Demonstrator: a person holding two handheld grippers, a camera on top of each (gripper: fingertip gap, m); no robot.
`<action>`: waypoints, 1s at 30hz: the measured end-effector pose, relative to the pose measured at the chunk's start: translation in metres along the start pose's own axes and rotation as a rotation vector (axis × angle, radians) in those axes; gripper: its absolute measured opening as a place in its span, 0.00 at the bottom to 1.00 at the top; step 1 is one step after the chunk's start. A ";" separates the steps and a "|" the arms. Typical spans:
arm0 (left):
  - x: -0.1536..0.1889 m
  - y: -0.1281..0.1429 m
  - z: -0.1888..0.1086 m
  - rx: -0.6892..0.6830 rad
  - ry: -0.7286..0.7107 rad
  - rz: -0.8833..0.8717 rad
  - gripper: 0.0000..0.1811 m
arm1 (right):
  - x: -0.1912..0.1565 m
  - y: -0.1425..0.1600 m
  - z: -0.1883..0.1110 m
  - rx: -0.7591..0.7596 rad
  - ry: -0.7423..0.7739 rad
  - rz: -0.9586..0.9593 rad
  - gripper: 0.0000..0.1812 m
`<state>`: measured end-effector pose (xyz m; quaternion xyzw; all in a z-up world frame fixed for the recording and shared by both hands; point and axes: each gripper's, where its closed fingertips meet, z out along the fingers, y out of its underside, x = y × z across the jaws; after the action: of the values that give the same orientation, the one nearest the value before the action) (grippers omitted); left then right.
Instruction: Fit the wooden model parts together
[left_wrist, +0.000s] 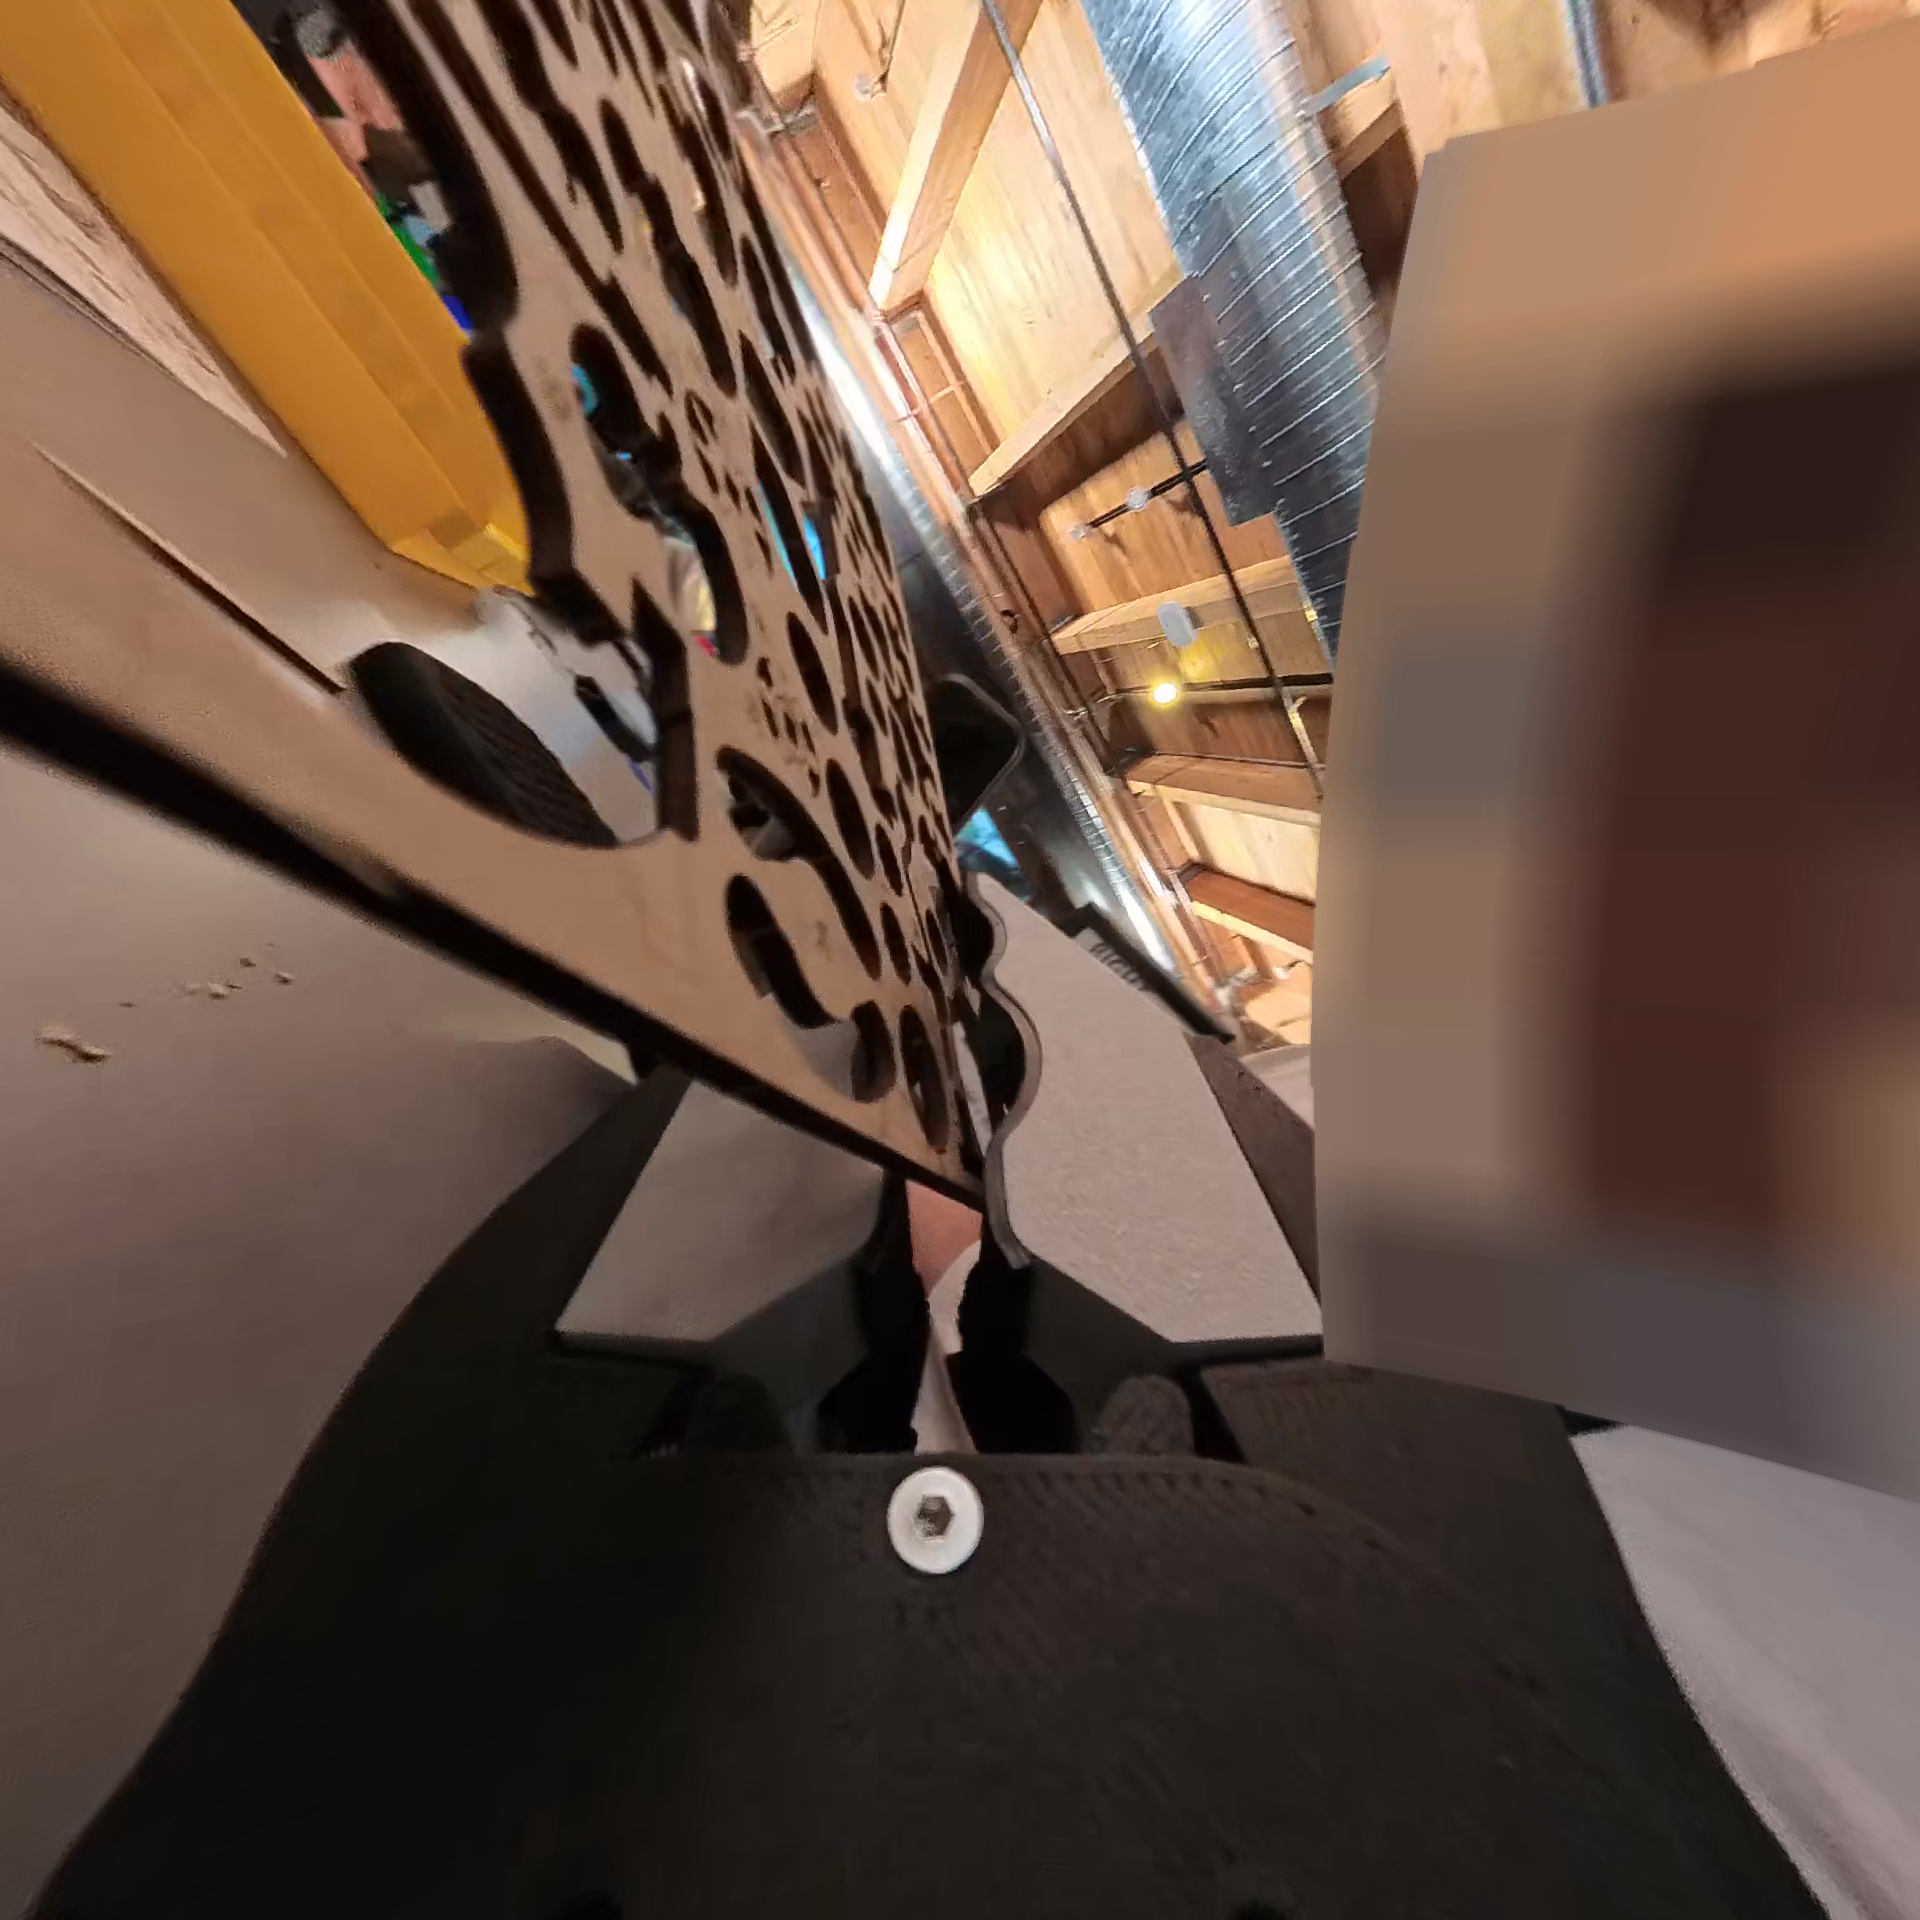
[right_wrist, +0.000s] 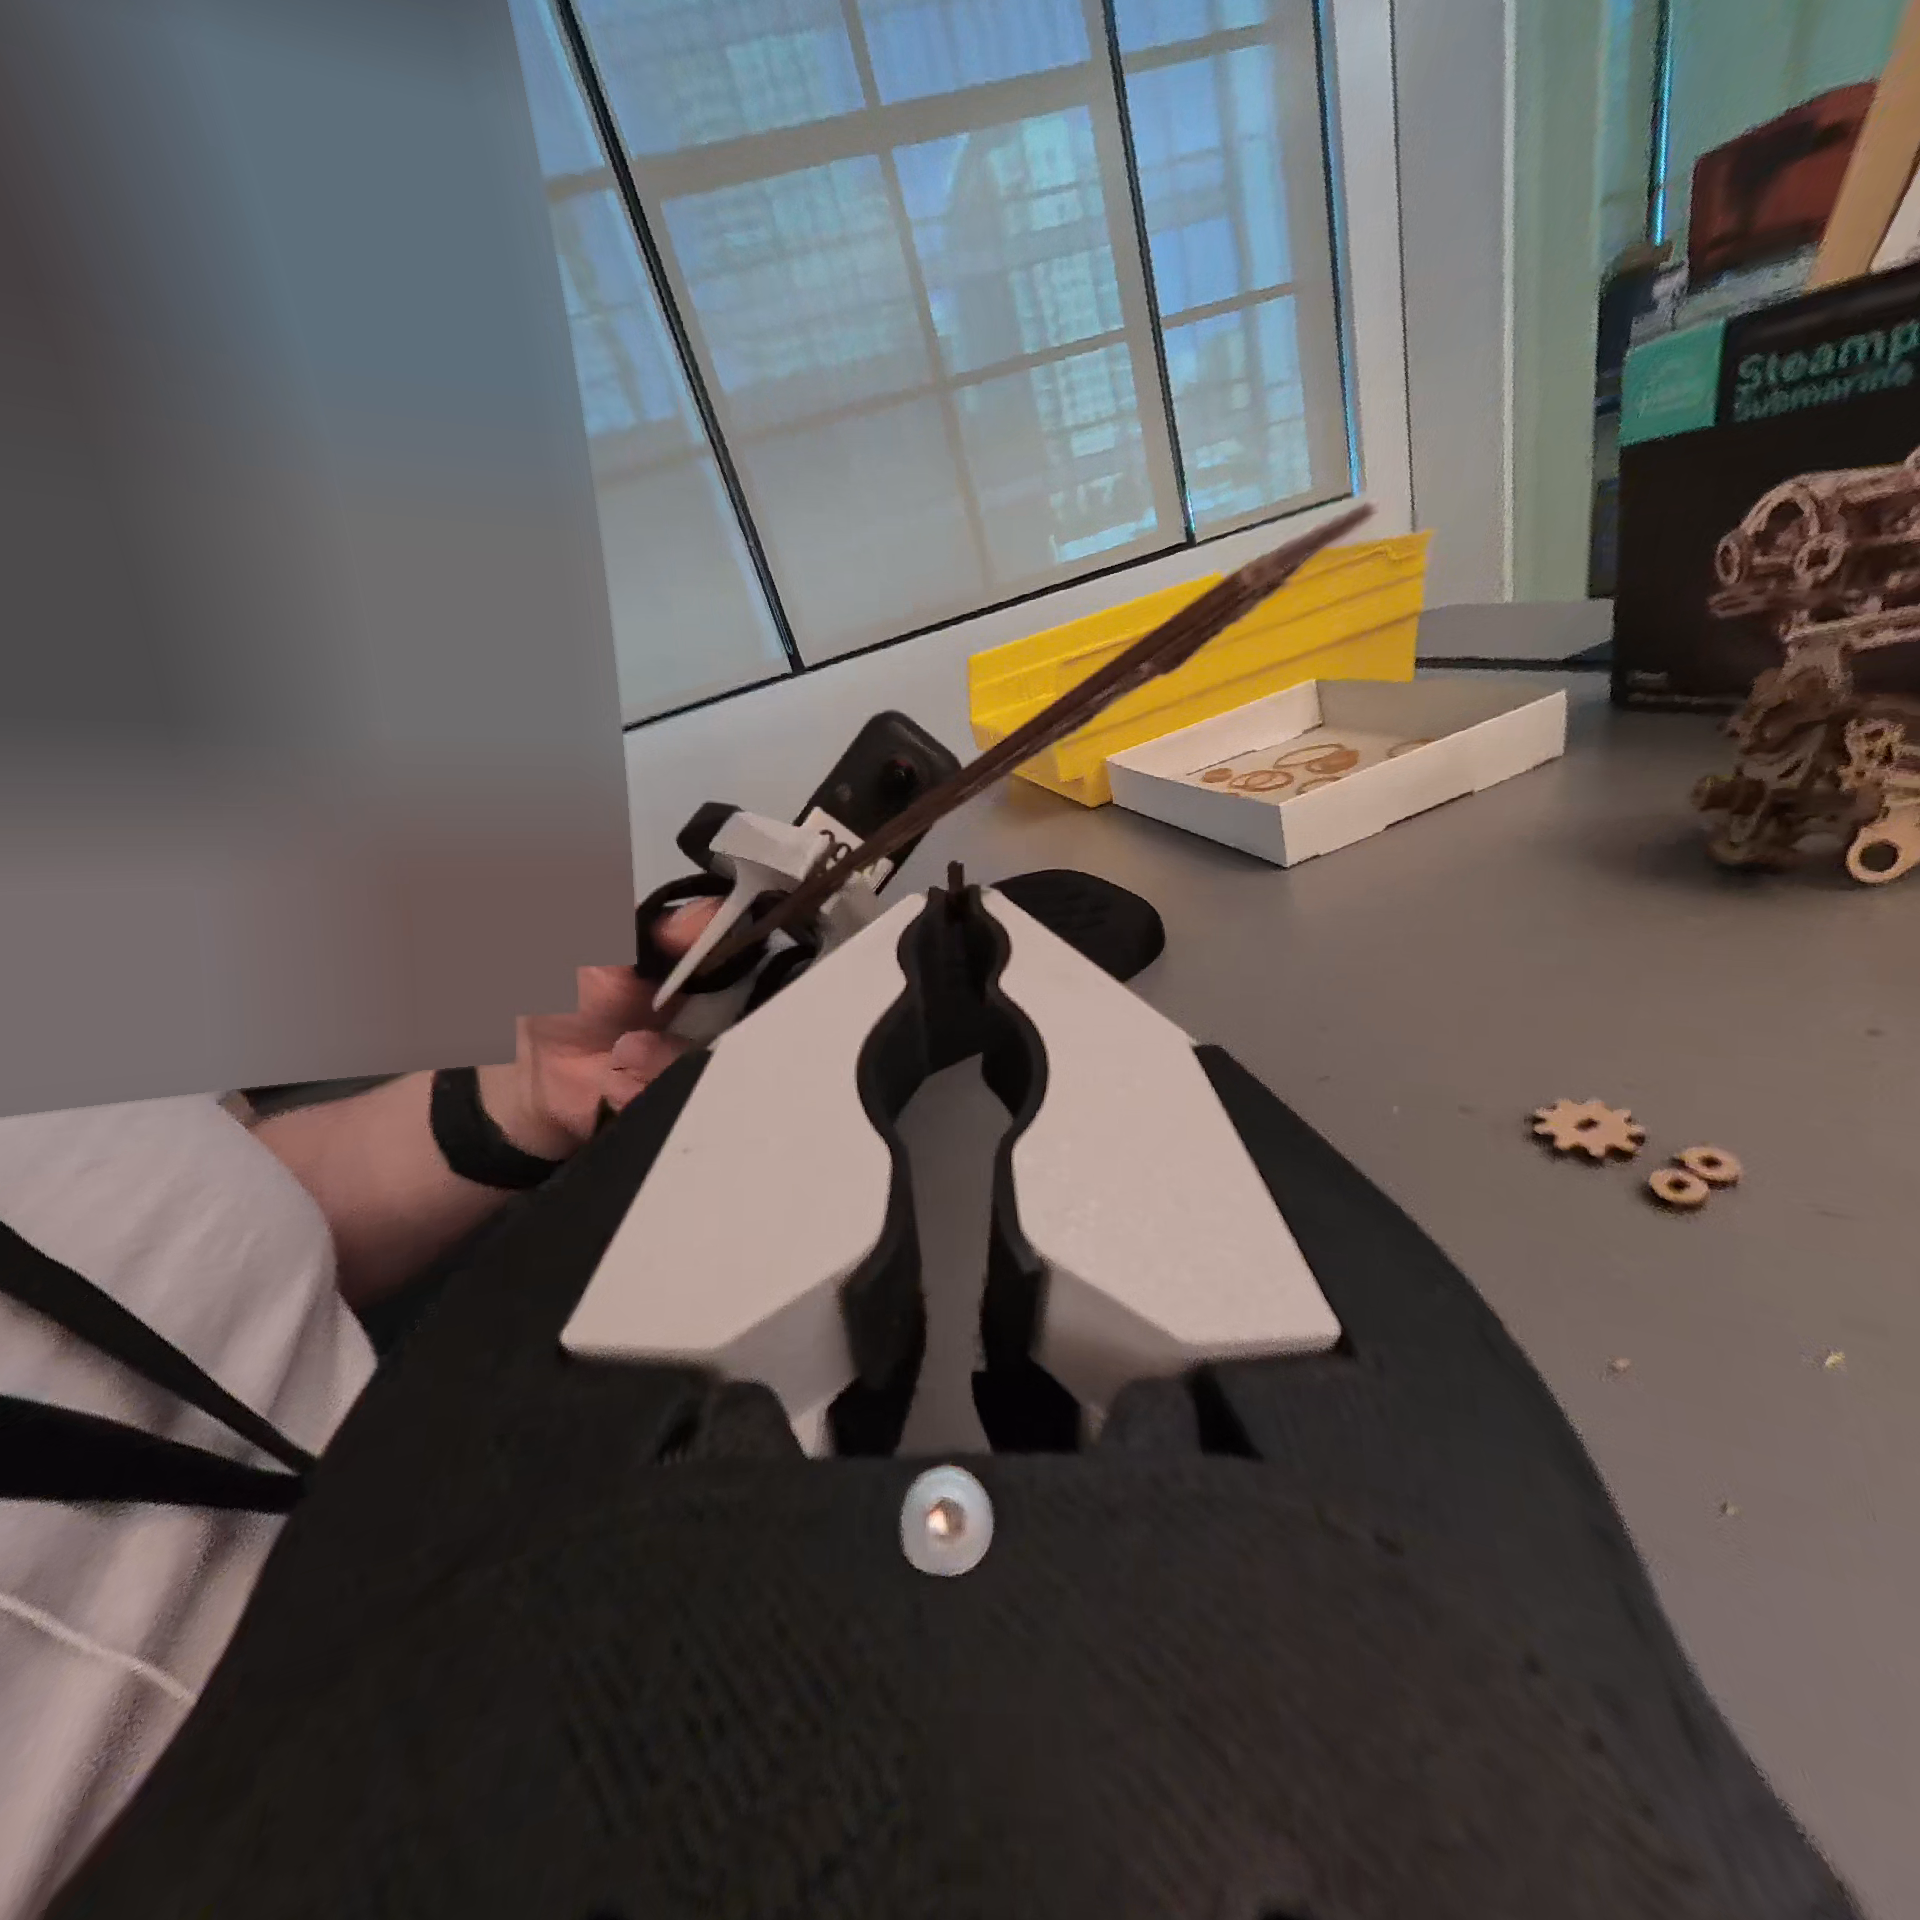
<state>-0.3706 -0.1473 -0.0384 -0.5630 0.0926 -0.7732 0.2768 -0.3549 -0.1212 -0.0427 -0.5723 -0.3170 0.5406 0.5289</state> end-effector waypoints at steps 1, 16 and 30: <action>0.000 -0.002 -0.003 -0.013 -0.031 0.023 0.00 | 0.003 -0.001 -0.002 0.004 0.000 0.053 0.00; -0.071 0.004 -0.064 -0.386 -0.622 0.053 0.00 | 0.014 -0.022 -0.030 0.151 -0.167 0.613 0.00; -0.068 0.019 -0.080 -0.602 -0.739 -0.307 0.34 | 0.035 -0.013 -0.034 0.116 -0.088 0.617 0.01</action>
<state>-0.4237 -0.1407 -0.1309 -0.8614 0.1236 -0.4927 -0.0008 -0.3126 -0.0942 -0.0454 -0.5865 -0.1197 0.7169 0.3575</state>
